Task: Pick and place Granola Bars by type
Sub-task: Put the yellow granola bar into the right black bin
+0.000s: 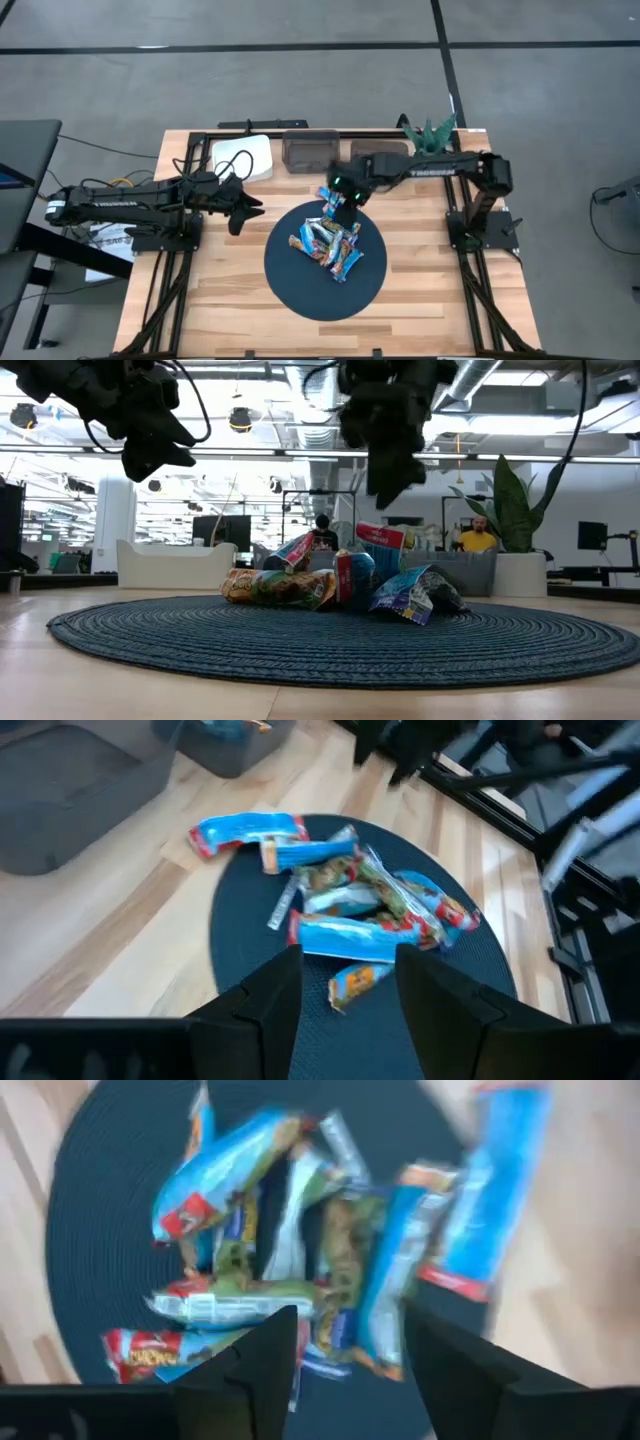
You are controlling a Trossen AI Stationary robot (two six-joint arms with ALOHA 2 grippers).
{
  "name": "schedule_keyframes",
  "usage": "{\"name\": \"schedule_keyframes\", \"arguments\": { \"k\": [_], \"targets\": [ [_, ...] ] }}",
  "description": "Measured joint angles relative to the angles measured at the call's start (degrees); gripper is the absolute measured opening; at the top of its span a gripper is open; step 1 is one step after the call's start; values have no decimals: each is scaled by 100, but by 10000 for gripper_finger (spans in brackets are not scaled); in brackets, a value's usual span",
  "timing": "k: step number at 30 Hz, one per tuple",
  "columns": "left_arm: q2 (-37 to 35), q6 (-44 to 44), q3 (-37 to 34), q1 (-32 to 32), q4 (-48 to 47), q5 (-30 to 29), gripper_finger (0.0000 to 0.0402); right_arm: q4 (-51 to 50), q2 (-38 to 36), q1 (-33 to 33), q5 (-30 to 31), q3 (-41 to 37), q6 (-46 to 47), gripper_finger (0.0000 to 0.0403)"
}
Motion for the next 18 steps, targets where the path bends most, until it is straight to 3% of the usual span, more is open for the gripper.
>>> {"name": "schedule_keyframes", "arguments": {
  "k": [5,18],
  "targets": [
    [152,476,-11,-75,22,611,153,108,304,293,-2,-19,-2,165],
    [535,998,-4,-380,290,640,153,290,1235,216,428,-22,-2,152]
  ]
}}
